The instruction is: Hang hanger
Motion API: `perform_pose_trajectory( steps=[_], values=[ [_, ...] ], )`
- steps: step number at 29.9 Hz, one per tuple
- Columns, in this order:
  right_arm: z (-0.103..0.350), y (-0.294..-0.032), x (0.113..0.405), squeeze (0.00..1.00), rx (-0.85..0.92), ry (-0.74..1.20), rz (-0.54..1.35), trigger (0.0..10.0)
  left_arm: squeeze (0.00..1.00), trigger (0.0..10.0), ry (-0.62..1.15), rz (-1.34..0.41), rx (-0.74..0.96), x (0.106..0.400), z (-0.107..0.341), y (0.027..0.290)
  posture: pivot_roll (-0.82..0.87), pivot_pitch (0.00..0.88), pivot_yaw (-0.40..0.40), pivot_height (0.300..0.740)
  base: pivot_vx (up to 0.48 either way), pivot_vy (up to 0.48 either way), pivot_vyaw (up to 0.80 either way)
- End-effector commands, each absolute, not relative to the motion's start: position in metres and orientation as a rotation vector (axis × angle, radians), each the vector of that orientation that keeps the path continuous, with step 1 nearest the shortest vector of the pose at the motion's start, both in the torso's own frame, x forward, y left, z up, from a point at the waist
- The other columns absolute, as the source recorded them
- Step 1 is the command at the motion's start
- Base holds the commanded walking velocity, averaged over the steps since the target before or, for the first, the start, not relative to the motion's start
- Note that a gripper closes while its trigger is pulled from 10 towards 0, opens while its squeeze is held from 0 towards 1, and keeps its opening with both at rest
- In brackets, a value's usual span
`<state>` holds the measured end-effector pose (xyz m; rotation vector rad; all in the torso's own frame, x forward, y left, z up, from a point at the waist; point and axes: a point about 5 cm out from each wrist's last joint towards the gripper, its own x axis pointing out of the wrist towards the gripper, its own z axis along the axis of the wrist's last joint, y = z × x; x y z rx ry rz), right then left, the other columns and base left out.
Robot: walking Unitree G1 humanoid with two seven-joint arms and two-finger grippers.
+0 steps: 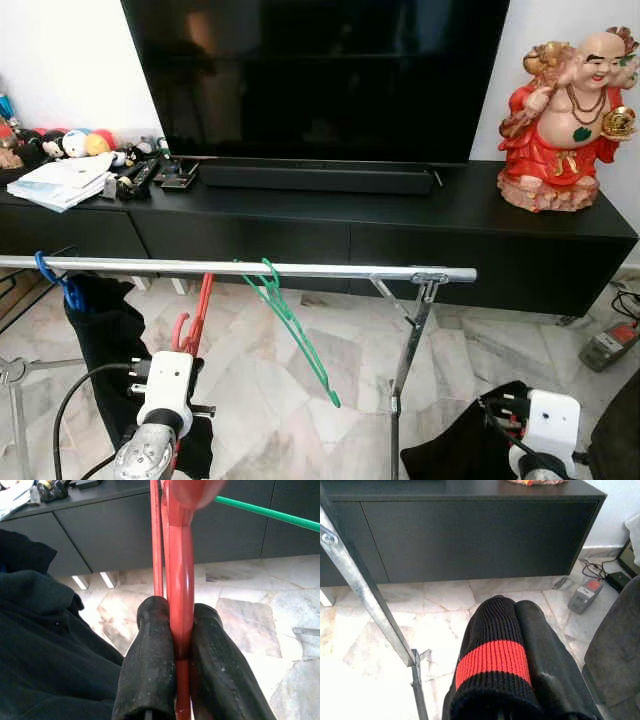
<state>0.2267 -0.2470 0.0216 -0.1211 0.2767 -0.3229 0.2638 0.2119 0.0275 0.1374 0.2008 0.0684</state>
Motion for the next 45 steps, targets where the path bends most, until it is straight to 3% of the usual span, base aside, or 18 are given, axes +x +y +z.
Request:
perform_pose_trajectory(
  steps=[1, 16, 29, 45],
  values=[
    [0.024, -0.245, 0.229, 0.0, -0.099, 0.264, -0.324, 10.0, 0.0, 10.0, 0.201, 0.089, 0.132, 0.263, 0.03, 0.218, -0.06, 0.0, 0.085, 0.74, 0.0, 0.0, 0.0],
    [0.02, -0.246, 0.228, 0.0, -0.108, 0.287, -0.331, 10.0, 0.0, 10.0, 0.213, 0.084, 0.11, 0.261, 0.03, 0.215, -0.06, 0.0, 0.081, 0.74, 0.0, 0.278, 0.0],
    [0.014, -0.266, 0.219, 0.0, -0.106, 0.359, -0.526, 10.0, 0.0, 10.0, 0.215, 0.077, 0.112, 0.263, 0.032, 0.215, -0.05, 0.0, 0.084, 0.74, 0.0, 0.426, 0.0],
    [0.018, -0.266, 0.225, 0.0, -0.052, 0.336, -0.546, 10.0, 0.0, 10.0, 0.204, 0.077, 0.118, 0.263, 0.035, 0.216, -0.04, 0.0, 0.08, 0.74, 0.0, 0.021, -0.78]
  ],
)
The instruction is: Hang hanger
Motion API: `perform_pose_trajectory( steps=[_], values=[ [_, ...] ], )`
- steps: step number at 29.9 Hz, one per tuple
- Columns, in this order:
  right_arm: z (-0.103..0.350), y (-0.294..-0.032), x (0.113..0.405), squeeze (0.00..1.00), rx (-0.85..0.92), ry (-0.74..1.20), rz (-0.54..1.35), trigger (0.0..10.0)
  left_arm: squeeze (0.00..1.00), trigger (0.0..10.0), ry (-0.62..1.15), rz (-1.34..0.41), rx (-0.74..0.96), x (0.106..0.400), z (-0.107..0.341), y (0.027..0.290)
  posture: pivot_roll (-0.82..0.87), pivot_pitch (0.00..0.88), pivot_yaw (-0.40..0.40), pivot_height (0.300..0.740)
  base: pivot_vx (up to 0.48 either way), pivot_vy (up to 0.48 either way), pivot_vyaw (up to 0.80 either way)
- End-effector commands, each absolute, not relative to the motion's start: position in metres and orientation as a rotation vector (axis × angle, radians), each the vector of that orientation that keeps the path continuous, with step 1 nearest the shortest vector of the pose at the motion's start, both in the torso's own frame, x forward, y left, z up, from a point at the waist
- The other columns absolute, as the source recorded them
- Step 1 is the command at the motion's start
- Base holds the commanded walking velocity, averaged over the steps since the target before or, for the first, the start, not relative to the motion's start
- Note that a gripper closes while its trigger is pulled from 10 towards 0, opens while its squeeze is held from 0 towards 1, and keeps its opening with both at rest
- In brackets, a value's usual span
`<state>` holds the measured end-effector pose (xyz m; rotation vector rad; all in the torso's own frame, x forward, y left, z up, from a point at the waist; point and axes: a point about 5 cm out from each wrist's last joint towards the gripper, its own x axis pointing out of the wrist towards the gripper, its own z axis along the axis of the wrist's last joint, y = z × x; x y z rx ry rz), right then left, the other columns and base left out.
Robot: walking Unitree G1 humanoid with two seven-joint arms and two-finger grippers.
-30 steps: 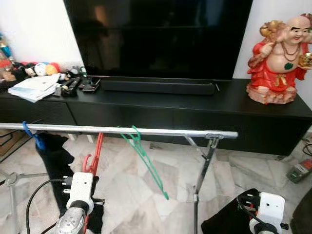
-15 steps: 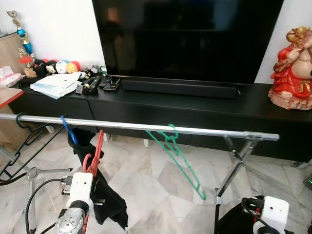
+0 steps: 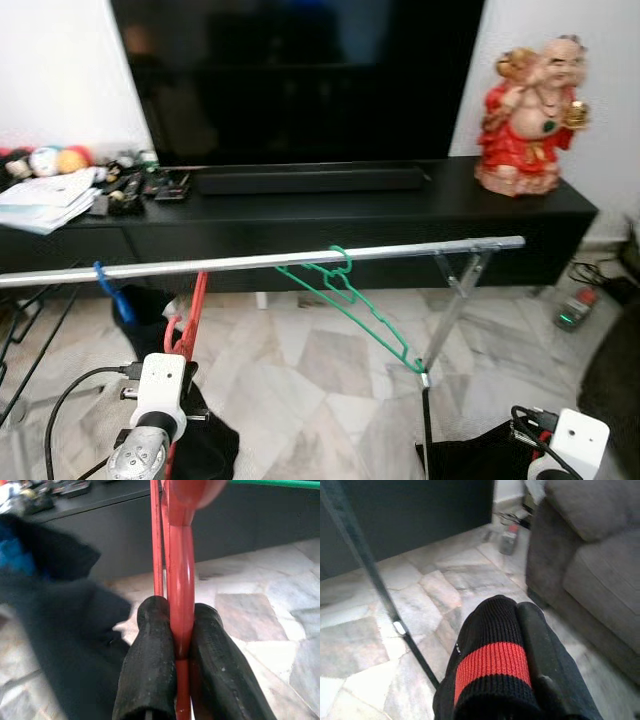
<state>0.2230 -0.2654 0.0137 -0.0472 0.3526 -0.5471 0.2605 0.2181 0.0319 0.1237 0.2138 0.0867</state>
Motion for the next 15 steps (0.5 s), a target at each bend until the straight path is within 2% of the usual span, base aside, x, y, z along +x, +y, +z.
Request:
perform_pose_trajectory(
  steps=[1, 8, 15],
  values=[
    [0.018, -0.266, 0.225, 0.0, -0.052, 0.336, -0.546, 10.0, 0.0, 10.0, 0.204, 0.077, 0.118, 0.263, 0.035, 0.216, -0.04, 0.0, 0.08, 0.74, 0.0, 0.0, -0.8],
    [0.018, -0.265, 0.226, 0.0, -0.068, 0.334, -0.522, 10.0, 0.0, 10.0, 0.215, 0.083, 0.101, 0.261, 0.033, 0.215, -0.04, 0.0, 0.079, 0.74, 0.0, 0.0, -0.8],
    [0.019, -0.255, 0.232, 0.0, -0.063, 0.321, -0.444, 10.0, 0.0, 10.0, 0.236, 0.112, 0.068, 0.255, 0.028, 0.22, -0.03, 0.0, 0.073, 0.74, 0.0, 0.0, 0.0]
  ],
)
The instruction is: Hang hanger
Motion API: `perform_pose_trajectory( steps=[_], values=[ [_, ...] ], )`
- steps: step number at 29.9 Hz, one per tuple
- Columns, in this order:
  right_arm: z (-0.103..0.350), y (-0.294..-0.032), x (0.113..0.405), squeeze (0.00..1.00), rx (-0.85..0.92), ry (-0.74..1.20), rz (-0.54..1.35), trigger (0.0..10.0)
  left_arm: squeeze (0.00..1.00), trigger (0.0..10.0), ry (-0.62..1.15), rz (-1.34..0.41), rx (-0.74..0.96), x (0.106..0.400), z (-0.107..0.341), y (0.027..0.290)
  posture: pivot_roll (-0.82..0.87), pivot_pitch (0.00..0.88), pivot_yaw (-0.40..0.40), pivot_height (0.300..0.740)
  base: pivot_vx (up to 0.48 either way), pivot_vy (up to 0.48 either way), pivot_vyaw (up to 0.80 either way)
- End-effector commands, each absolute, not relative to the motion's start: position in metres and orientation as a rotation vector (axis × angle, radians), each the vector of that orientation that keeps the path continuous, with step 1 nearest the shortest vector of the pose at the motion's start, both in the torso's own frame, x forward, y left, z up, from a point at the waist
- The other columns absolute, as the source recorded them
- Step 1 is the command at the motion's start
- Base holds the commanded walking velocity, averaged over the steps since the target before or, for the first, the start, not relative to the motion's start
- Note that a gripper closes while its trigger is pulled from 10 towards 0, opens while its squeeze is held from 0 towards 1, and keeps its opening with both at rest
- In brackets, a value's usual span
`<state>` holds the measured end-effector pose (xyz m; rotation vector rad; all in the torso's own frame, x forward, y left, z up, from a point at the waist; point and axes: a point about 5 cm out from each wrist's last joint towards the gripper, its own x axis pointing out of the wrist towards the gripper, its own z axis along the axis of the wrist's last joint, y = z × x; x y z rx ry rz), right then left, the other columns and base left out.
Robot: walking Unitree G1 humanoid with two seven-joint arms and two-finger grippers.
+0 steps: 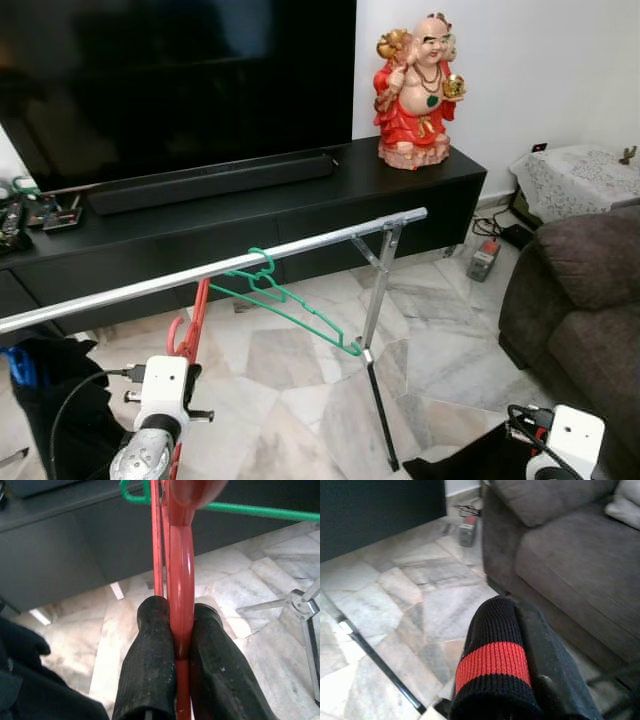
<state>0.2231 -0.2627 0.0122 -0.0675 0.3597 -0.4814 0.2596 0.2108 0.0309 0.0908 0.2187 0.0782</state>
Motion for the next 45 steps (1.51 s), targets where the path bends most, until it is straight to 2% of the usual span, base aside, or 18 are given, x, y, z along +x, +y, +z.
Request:
perform_pose_trajectory(
  steps=[1, 31, 45],
  values=[
    [0.0185, -0.2551, 0.2321, 0.0, -0.063, 0.321, -0.444, 10.0, 0.0, 10.0, 0.236, 0.112, 0.068, 0.2548, 0.0284, 0.2196, -0.03, 0.0, 0.073, 0.74, 0.0, 0.0, 0.0],
    [0.0153, -0.2499, 0.2341, 0.0, -0.053, 0.334, -0.397, 10.0, 0.0, 10.0, 0.239, 0.122, 0.056, 0.2555, 0.0296, 0.2206, -0.03, 0.0, 0.071, 0.74, -0.239, 0.0, 0.0],
    [0.0132, -0.247, 0.2353, 0.0, -0.05, 0.343, -0.379, 10.0, 0.0, 10.0, 0.256, 0.133, 0.034, 0.2555, 0.0282, 0.2219, -0.03, 0.0, 0.07, 0.74, 0.0, 0.0, 0.0]
  ],
)
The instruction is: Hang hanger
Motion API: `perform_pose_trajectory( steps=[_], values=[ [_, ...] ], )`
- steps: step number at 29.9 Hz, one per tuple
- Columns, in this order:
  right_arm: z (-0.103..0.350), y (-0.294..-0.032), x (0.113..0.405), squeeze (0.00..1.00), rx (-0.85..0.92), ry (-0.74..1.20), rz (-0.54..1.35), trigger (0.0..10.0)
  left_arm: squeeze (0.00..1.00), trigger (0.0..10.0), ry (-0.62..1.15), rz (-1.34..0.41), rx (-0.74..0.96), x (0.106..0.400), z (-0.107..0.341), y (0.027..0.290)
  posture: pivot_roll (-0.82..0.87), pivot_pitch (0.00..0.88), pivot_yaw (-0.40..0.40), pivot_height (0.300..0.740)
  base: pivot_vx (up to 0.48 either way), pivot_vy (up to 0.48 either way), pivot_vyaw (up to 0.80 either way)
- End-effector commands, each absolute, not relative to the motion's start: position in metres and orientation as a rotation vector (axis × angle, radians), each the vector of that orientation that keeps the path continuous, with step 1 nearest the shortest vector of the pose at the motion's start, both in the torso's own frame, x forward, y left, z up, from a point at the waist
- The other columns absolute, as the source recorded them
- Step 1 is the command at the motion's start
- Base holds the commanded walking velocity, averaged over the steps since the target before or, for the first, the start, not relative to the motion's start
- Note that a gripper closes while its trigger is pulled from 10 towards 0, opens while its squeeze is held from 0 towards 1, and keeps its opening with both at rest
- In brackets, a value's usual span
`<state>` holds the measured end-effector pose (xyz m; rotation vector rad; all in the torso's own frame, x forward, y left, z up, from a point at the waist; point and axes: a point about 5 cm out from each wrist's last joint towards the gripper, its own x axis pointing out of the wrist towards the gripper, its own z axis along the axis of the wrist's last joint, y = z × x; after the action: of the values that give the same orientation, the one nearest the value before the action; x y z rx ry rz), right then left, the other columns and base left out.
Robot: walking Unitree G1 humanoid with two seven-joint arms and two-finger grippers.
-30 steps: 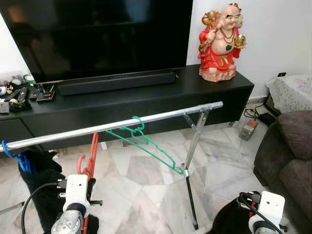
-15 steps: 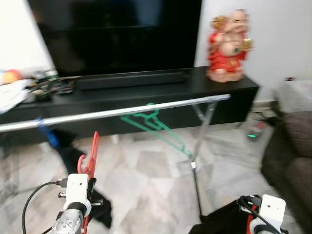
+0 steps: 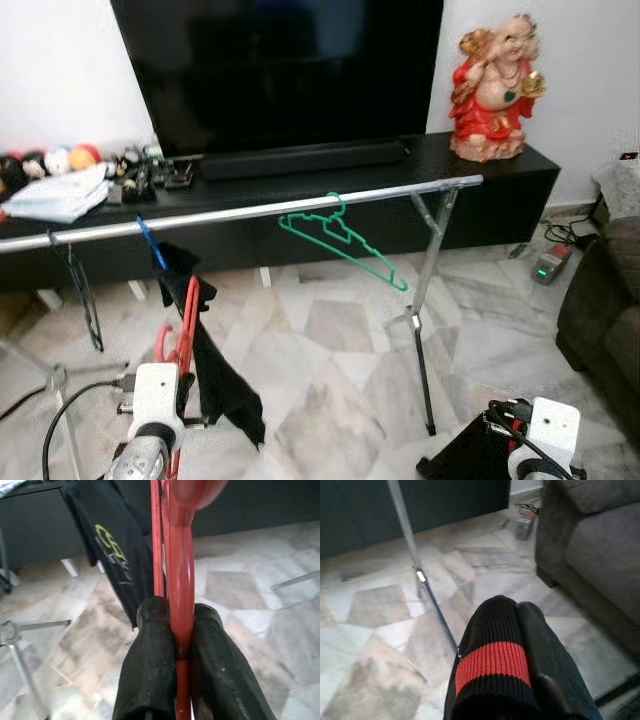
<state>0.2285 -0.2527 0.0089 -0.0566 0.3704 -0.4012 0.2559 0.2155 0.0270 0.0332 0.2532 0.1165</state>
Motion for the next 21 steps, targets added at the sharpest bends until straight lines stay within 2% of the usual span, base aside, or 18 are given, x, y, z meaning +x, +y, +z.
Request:
perform_pose_trajectory(
  steps=[1, 6, 14, 21],
  values=[
    [0.0132, -0.2467, 0.2353, 0.0, -0.049, 0.343, -0.378, 10.0, 0.0, 10.0, 0.256, 0.133, 0.032, 0.2555, 0.0282, 0.2219, -0.03, 0.0, 0.07, 0.74, 0.0, 0.0, 0.0],
    [0.0153, -0.2437, 0.2366, 0.0, -0.085, 0.325, -0.337, 10.0, 0.0, 10.0, 0.26, 0.139, 0.028, 0.2551, 0.0282, 0.2229, -0.02, 0.0, 0.069, 0.74, 0.0, 0.384, 0.0],
    [0.0144, -0.2395, 0.2379, 0.0, -0.073, 0.329, -0.302, 10.0, 0.0, 10.0, 0.255, 0.14, 0.029, 0.2557, 0.0292, 0.2228, -0.02, 0.0, 0.068, 0.74, 0.0, 0.48, 0.71],
    [0.0142, -0.2376, 0.2403, 0.0, -0.063, 0.335, -0.29, 10.0, 0.0, 10.0, 0.254, 0.136, 0.028, 0.2564, 0.0294, 0.2218, -0.02, 0.0, 0.064, 0.74, 0.0, 0.48, 0.0]
  ],
)
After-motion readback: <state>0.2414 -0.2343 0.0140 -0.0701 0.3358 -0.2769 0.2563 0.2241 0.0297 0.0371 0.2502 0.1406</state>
